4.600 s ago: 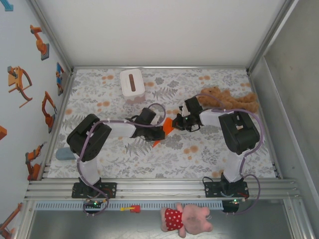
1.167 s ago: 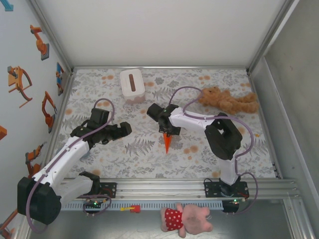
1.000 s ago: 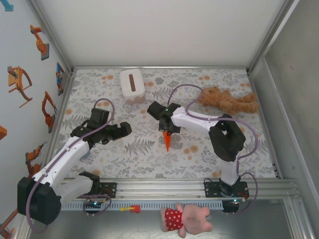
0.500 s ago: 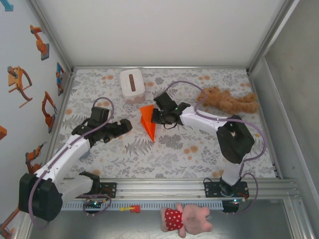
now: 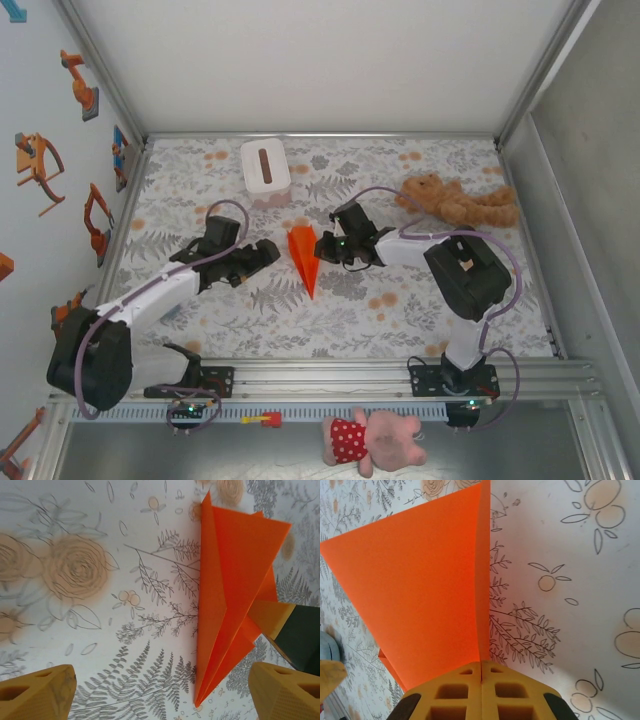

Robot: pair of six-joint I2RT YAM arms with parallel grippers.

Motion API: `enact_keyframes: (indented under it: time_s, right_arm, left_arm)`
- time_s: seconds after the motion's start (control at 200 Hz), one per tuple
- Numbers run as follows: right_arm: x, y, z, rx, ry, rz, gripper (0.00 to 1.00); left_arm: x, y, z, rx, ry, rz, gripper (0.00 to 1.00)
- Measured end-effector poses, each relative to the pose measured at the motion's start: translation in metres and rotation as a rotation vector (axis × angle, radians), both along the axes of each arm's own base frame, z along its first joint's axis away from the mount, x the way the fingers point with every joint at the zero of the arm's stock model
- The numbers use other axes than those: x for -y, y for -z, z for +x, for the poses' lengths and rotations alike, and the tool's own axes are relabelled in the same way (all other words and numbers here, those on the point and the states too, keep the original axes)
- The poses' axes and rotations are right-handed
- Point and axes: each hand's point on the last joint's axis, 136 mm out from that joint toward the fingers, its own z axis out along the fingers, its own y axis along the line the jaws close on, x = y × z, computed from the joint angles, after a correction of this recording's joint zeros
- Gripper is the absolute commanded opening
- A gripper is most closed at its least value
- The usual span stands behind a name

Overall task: Fold a paper plane with a square sheet of paper (pick it up from the middle)
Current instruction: Turn over a paper plane at the center of the table.

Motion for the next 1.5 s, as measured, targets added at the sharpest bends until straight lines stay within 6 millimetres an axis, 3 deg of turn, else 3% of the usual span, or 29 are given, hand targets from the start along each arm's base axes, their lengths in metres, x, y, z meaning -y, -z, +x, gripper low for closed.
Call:
enact_keyframes:
  time_s: [0.376,0.681,1.002,1.197,1.392,1.497]
  right_arm:
    - [0.004,0.002,0.003,0.013,0.012,0.028,0.00]
    - [0.003,0.001,0.004,0.022,0.012,0.036,0.00]
    - [0.003,0.000,0.005,0.025,0.013,0.038,0.00]
    - [0.015,-0.003,0.006,0.028,0.049,0.033,0.00]
    - [0.030,-0.014,0.014,0.049,0.099,0.044,0.00]
    - [0.034,-0.013,0.015,0.045,0.111,0.043,0.00]
  left_arm:
    - [0.037,0.020,0.018,-0.034,0.021,-0.026,0.69]
    - [0.066,0.027,0.044,-0.056,0.053,-0.036,0.36]
    - [0.071,0.042,0.049,-0.082,0.067,-0.016,0.01]
    - [0.070,0.035,0.050,-0.059,0.082,-0.009,0.00]
    - [0.070,0.007,0.054,0.025,0.097,-0.027,0.01]
    - [0.069,0.003,0.054,0.044,0.099,-0.029,0.02]
